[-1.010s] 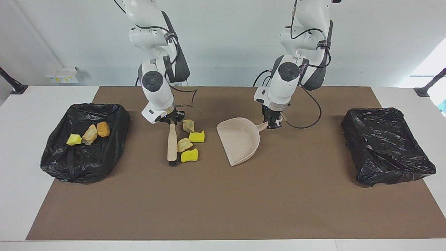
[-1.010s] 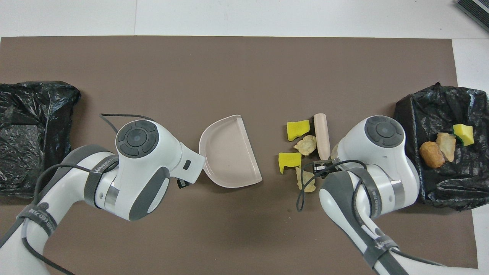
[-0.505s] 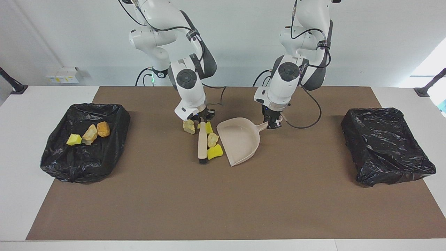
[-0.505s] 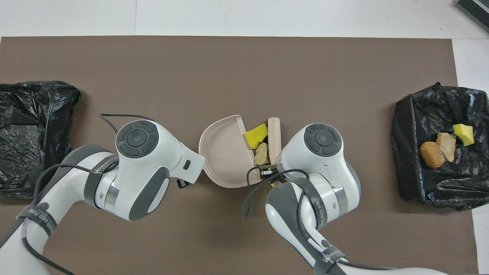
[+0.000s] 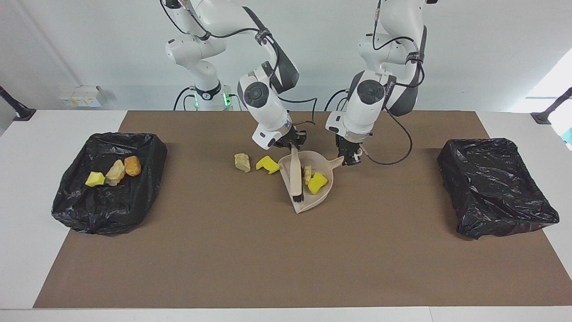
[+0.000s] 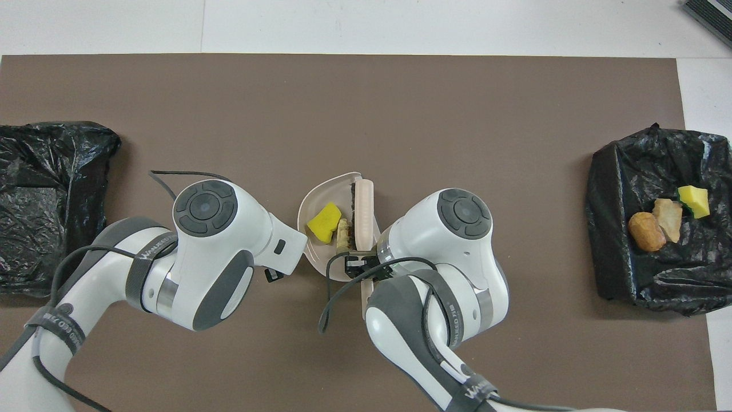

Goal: Sweep and dump trash in bin
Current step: 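Sweep the sponges and chunks toward the dustpan with the right gripper, then sweep the remaining chunks into the dustpan with the right gripper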

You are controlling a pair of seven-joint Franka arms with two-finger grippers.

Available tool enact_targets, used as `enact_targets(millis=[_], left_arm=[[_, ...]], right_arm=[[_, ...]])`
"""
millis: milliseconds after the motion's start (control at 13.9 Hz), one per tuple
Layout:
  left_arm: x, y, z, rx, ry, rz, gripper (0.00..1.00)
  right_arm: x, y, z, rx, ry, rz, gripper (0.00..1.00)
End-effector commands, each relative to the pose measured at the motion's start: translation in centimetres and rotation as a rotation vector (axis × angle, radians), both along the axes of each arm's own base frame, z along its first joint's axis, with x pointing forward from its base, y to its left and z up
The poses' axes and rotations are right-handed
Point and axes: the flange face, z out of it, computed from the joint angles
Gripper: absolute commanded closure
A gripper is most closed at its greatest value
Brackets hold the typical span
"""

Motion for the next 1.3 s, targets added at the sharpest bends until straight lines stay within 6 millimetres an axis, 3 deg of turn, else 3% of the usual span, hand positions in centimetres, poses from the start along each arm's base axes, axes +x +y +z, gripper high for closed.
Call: enact_targets(millis=[0,144,289,577,722,938,1154,1227], left_arm=[[-0.7,0.9,0.1,-0.01,-0.006,-0.081,1.0],[-0.7,1.0,0.1,-0.02,-0.007,-0.208,1.0],[-0.7,1.0,0.1,-0.021,-0.008,-0.215,1.0],[-0.8,0.8,0.1,-0.02,-0.009,-0.207,1.0],[-0.8,0.9,0.1,-0.021,-0.008,-0.218,1.0],[-0.8,1.0,0.0,-0.02,-0.004,-0.243,1.0],[-0.9,0.9,0.0,-0.02,-0.007,-0.235,1.0],[-0.8,1.0,0.0,-0.019,-0.005,-0.232,1.0]], right_arm=[[0.7,-4.5,3.6,-0.005,0.037,0.016,1.0],[1.0,-8.2,4.6,-0.109,0.041,0.045,1.0],[0.3,-10.6,4.6,-0.167,0.075,0.033,1.0],[-2.3,-16.5,2.6,-0.328,0.101,-0.083,1.0],[-5.0,-18.5,1.2,-0.344,0.102,-0.113,1.0],[-9.7,-20.2,-1.1,-0.338,0.006,-0.121,1.0],[-10.9,-19.5,-1.3,-0.338,-0.007,-0.098,1.0],[-11.2,-18.5,-1.8,-0.331,-0.002,-0.081,1.0]])
